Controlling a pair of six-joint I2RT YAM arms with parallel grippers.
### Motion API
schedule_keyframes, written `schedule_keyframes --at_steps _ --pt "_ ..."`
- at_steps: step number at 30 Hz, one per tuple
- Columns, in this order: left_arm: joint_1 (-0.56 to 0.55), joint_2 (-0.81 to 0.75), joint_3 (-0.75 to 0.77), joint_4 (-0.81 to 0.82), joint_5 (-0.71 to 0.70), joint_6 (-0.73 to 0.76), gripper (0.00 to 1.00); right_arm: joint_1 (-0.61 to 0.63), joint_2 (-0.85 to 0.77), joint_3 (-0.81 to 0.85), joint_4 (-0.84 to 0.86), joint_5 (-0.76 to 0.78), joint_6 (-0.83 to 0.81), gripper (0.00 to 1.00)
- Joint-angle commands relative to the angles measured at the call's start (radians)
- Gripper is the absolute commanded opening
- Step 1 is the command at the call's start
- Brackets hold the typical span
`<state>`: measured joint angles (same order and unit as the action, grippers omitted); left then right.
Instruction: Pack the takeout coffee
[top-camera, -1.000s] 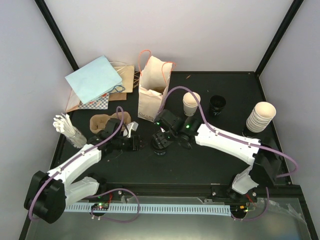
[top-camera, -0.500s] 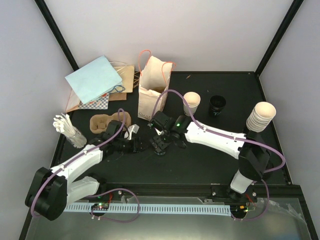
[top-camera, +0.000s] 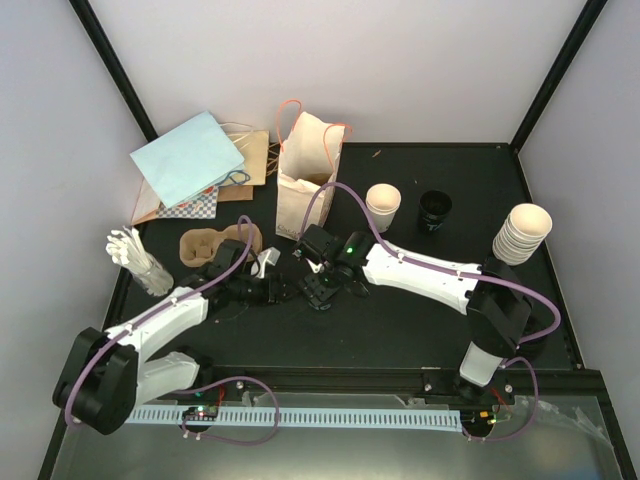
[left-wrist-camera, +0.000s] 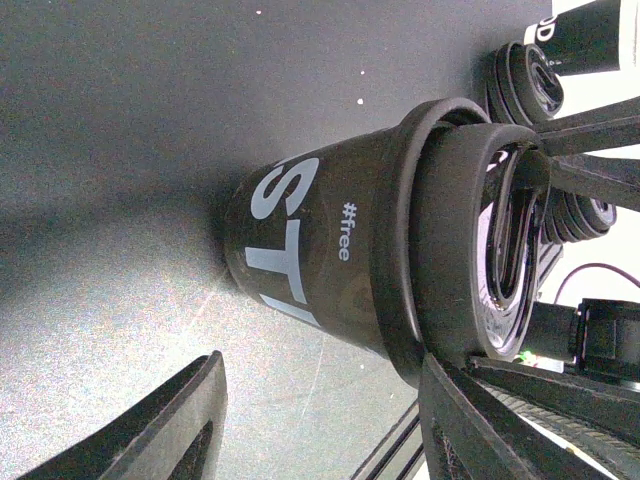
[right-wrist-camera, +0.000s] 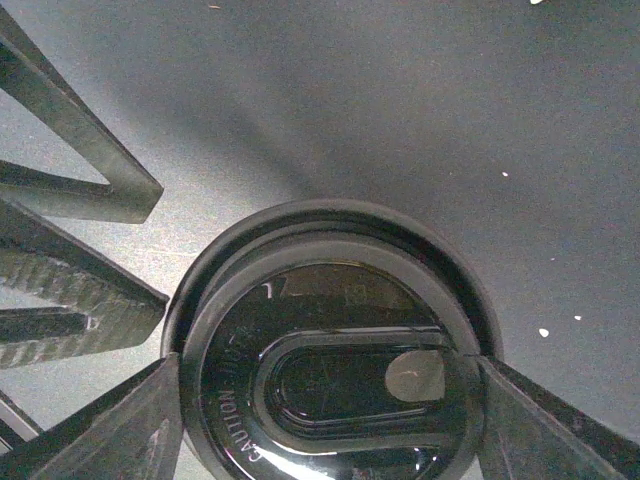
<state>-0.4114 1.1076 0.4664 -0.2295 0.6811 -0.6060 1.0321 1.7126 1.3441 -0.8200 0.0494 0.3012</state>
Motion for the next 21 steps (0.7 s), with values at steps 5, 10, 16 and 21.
schedule_keyframes --at_steps 5,10,16,21 --pt "0.008 0.029 0.007 0.066 0.044 -0.02 0.55 0.006 0.01 0.015 -0.008 0.0 0.002 0.73" --pt "0.008 0.046 0.005 0.087 0.055 -0.028 0.55 0.007 0.015 0.012 -0.008 -0.001 0.001 0.73" --pt "0.008 0.077 0.003 0.097 0.051 -0.033 0.55 0.009 0.025 0.012 -0.01 0.002 0.0 0.72" --pt "0.008 0.106 0.006 0.058 0.014 -0.024 0.54 0.009 0.028 0.005 -0.004 0.0 0.002 0.72"
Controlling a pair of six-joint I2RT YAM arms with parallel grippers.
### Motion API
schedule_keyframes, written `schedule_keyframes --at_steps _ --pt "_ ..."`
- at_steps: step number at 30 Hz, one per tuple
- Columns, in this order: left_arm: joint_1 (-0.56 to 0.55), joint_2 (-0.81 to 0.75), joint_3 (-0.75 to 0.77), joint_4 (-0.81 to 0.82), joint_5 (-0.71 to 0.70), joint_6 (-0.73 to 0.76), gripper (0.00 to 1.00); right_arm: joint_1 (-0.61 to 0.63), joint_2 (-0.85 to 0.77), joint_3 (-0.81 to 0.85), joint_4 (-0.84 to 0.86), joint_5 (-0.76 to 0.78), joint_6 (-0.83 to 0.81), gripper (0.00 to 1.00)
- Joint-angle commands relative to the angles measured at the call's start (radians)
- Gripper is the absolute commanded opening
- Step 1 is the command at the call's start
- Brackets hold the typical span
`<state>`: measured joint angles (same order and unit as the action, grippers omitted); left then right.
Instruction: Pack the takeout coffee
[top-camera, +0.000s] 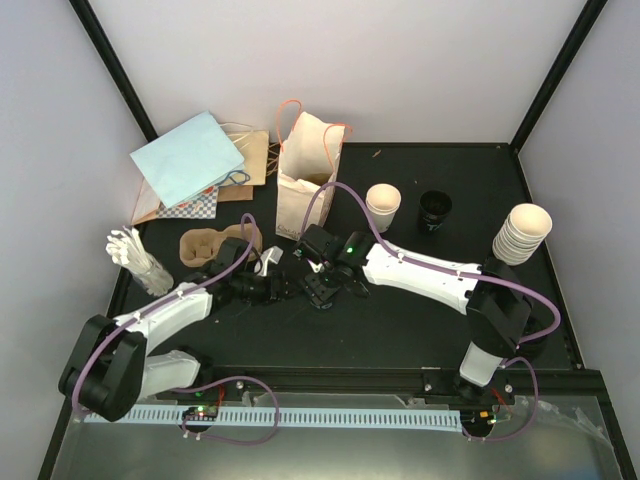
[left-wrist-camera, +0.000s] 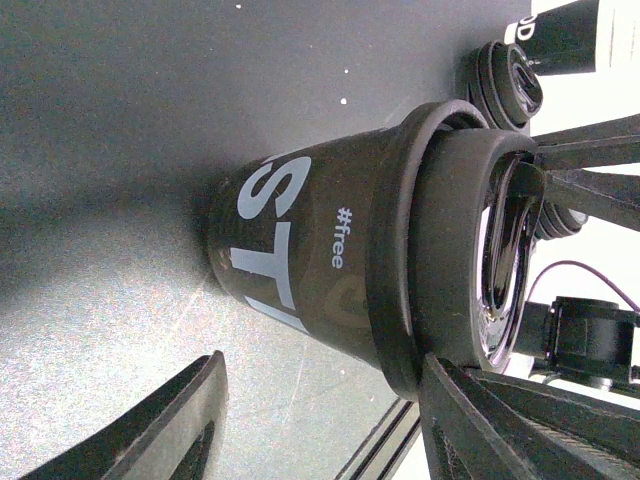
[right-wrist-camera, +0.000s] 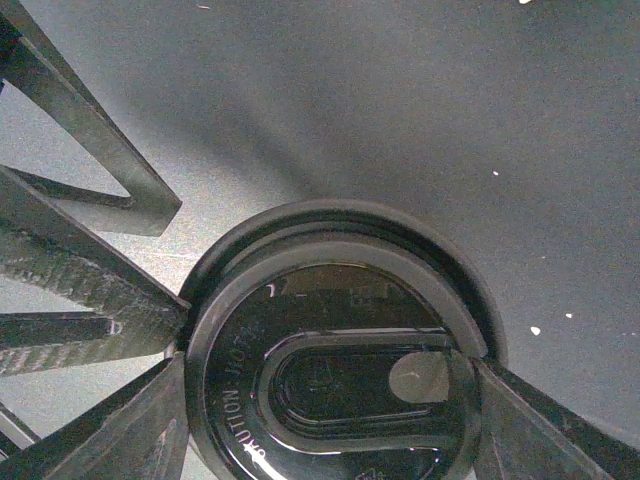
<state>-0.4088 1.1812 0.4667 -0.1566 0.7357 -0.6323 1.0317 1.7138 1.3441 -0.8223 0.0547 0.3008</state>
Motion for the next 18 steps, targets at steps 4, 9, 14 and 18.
schedule_keyframes --at_steps 4,9,14,18 --pt "0.005 0.045 0.013 -0.068 -0.083 0.013 0.52 0.01 0.03 -0.001 0.004 -0.006 0.002 0.72" --pt "0.005 0.06 0.02 -0.106 -0.11 0.006 0.49 0.01 0.035 -0.006 0.009 -0.006 0.003 0.72" --pt "0.005 0.081 0.029 -0.172 -0.196 -0.014 0.51 0.009 0.036 -0.018 0.016 -0.006 0.005 0.72" --pt "0.004 0.127 0.023 -0.19 -0.232 -0.036 0.51 0.011 0.033 -0.057 0.037 -0.013 0.01 0.72"
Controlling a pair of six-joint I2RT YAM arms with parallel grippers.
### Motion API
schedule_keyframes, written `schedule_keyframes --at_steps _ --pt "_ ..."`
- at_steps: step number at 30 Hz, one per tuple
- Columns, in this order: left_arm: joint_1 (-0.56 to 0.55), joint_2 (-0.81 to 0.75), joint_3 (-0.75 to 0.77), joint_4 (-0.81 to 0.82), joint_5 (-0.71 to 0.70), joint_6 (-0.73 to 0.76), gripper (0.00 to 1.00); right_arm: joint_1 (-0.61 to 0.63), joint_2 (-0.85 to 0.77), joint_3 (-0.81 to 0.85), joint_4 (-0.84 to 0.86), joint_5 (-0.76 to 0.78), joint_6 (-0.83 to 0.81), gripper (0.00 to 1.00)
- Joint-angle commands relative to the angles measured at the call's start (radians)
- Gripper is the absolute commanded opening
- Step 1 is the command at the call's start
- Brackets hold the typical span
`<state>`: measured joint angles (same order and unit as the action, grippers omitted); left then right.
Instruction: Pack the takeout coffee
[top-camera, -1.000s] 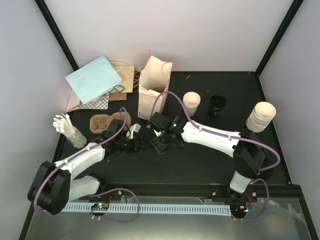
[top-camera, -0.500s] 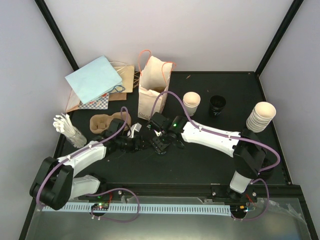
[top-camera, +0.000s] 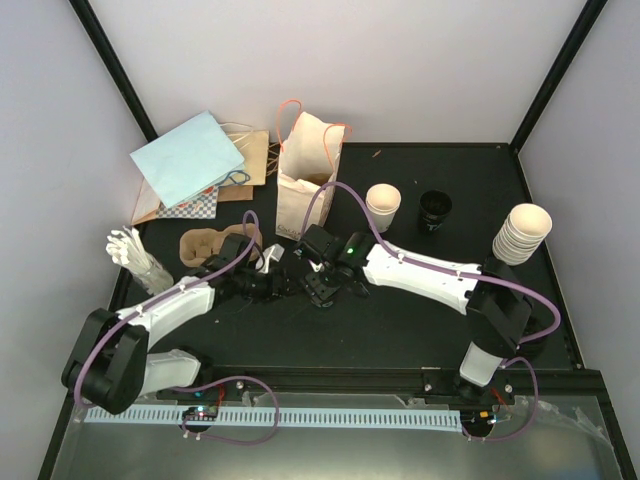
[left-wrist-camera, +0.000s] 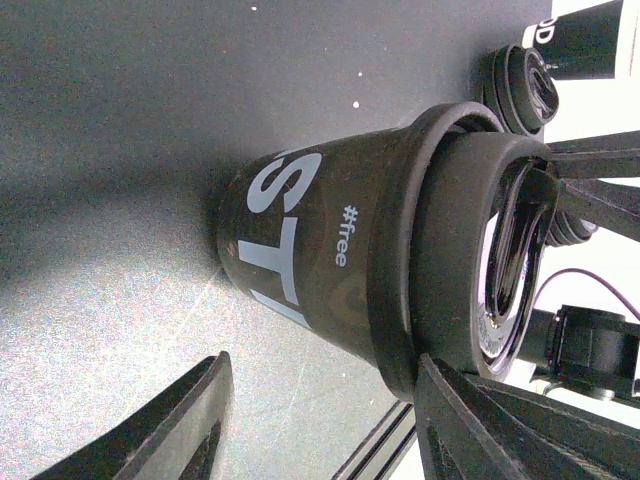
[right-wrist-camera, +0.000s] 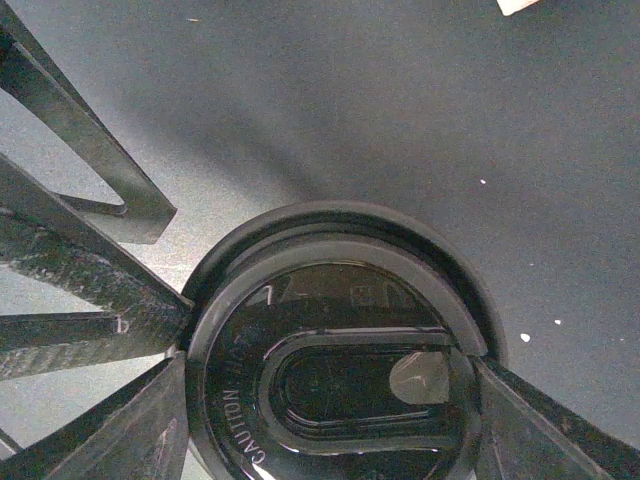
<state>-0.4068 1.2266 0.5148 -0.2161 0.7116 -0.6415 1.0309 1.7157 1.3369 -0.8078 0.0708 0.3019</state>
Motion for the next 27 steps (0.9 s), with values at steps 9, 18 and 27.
schedule_keyframes --at_steps 9,18,27 --pt "-0.008 0.108 -0.048 -0.119 -0.256 -0.058 0.52 0.022 0.031 -0.105 0.041 0.004 0.022 0.72" --pt "-0.019 0.149 -0.097 -0.067 -0.291 -0.09 0.52 0.044 0.048 -0.127 0.046 0.047 0.034 0.72" --pt "-0.019 -0.028 -0.008 -0.16 -0.243 -0.054 0.59 0.026 -0.016 -0.112 0.046 0.054 0.056 0.72"
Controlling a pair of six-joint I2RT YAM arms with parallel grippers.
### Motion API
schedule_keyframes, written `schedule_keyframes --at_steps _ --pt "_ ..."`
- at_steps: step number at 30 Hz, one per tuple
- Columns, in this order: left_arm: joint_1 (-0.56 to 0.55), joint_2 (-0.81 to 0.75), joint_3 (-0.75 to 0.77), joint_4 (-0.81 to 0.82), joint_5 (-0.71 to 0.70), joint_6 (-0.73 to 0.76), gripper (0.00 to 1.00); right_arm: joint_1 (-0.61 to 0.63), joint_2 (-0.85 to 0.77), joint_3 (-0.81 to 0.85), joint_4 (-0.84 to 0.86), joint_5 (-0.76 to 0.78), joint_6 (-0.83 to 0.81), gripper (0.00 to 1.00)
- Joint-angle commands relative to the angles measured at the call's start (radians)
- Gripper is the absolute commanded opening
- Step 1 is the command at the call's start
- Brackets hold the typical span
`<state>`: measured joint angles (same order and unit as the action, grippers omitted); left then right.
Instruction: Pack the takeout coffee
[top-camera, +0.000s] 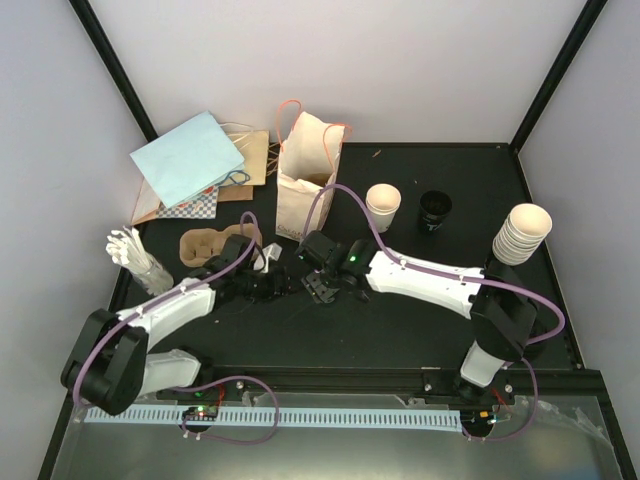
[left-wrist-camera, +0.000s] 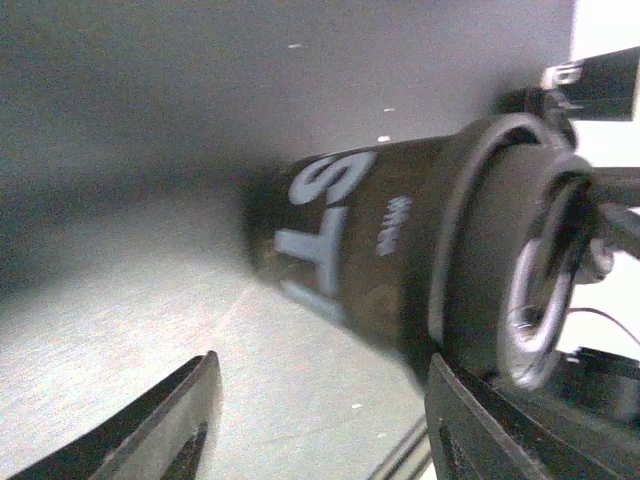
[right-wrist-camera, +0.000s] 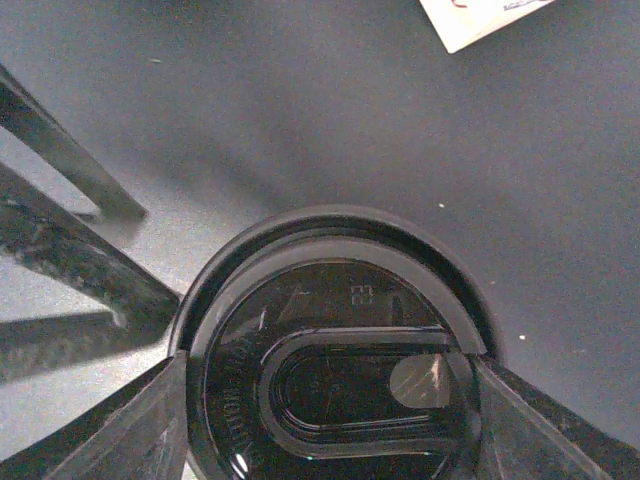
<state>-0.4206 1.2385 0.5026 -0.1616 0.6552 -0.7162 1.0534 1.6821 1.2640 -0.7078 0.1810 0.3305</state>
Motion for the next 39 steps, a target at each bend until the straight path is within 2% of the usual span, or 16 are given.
schedule_keyframes --at_steps 1,6,18,22,25,28,32,39 --pt "-0.005 -0.074 0.02 -0.226 -0.179 0.027 0.63 -0.007 0.008 -0.038 -0.054 -0.066 0.028 0.71" --pt "-0.003 -0.21 0.094 -0.302 -0.17 0.058 0.73 -0.029 -0.043 -0.038 -0.055 -0.079 0.035 0.71" --pt "-0.001 -0.396 0.243 -0.451 -0.291 0.231 0.77 -0.041 -0.218 -0.057 -0.117 -0.019 0.053 0.72" --pt "-0.001 -0.413 0.305 -0.49 -0.349 0.282 0.85 -0.053 -0.29 -0.085 -0.134 -0.003 0.052 0.72" --pt "-0.001 -0.422 0.339 -0.501 -0.366 0.334 0.97 -0.061 -0.331 -0.109 -0.142 0.007 0.053 0.72" --pt "0.0 -0.444 0.348 -0.473 -0.369 0.36 0.99 -0.067 -0.365 -0.136 -0.143 0.005 0.054 0.72" --pt "0.003 -0.4 0.446 -0.556 -0.482 0.33 0.99 -0.069 -0.406 -0.166 -0.146 0.002 0.054 0.72" --pt "0.007 -0.239 0.682 -0.666 -0.514 0.389 0.99 -0.071 -0.468 -0.218 -0.157 0.006 0.064 0.72"
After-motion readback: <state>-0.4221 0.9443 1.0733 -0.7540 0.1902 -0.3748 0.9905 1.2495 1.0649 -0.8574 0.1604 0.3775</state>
